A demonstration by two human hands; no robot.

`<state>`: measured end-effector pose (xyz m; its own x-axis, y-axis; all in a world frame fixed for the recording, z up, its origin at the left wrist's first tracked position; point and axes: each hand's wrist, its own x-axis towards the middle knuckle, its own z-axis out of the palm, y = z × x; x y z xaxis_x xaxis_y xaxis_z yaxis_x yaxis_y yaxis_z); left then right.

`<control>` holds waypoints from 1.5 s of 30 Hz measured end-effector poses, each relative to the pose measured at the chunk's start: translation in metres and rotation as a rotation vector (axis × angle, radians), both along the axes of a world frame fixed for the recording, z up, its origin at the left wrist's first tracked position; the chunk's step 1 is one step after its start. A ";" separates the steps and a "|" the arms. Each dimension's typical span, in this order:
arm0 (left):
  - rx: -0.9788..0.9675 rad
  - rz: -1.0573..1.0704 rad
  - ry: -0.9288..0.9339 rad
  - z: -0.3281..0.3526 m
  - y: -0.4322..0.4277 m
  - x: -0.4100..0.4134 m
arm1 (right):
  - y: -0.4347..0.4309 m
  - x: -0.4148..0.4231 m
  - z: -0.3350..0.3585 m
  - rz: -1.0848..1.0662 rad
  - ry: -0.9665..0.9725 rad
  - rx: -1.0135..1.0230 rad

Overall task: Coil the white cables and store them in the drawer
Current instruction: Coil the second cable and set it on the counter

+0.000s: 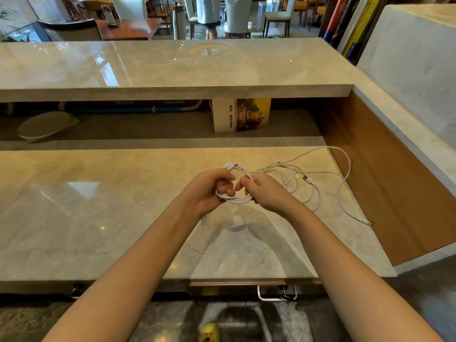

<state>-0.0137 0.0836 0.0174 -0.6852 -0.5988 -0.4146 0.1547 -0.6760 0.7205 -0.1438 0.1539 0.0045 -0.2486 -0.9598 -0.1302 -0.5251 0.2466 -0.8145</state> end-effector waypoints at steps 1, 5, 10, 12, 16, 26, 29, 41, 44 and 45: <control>-0.062 0.026 -0.057 -0.002 -0.001 -0.002 | -0.001 0.000 0.000 0.011 0.014 0.007; -0.552 -0.011 -0.396 -0.010 -0.004 -0.002 | -0.003 -0.001 0.000 0.051 0.095 0.030; -1.109 -0.054 -0.533 -0.015 -0.011 0.010 | -0.004 -0.005 -0.006 0.134 0.188 0.090; -1.197 -0.055 -0.539 -0.018 -0.015 0.015 | -0.007 -0.002 -0.010 0.143 0.187 0.092; -0.932 0.144 -0.517 -0.030 -0.014 0.019 | -0.023 0.008 -0.014 0.130 0.208 0.026; -0.579 0.156 -0.704 -0.067 -0.053 0.056 | -0.055 0.036 -0.067 -0.070 -0.328 0.031; -0.559 0.168 -0.697 -0.073 -0.061 0.066 | -0.069 0.044 -0.075 -0.091 -0.316 0.015; -0.551 0.226 -0.892 -0.117 -0.071 0.081 | -0.094 0.069 -0.120 -0.223 -0.047 -0.006; -0.761 0.170 -1.002 -0.126 -0.070 0.082 | -0.090 0.073 -0.131 -0.211 0.035 -0.039; -0.829 0.148 -1.038 -0.127 -0.070 0.082 | -0.088 0.073 -0.133 -0.199 0.061 -0.041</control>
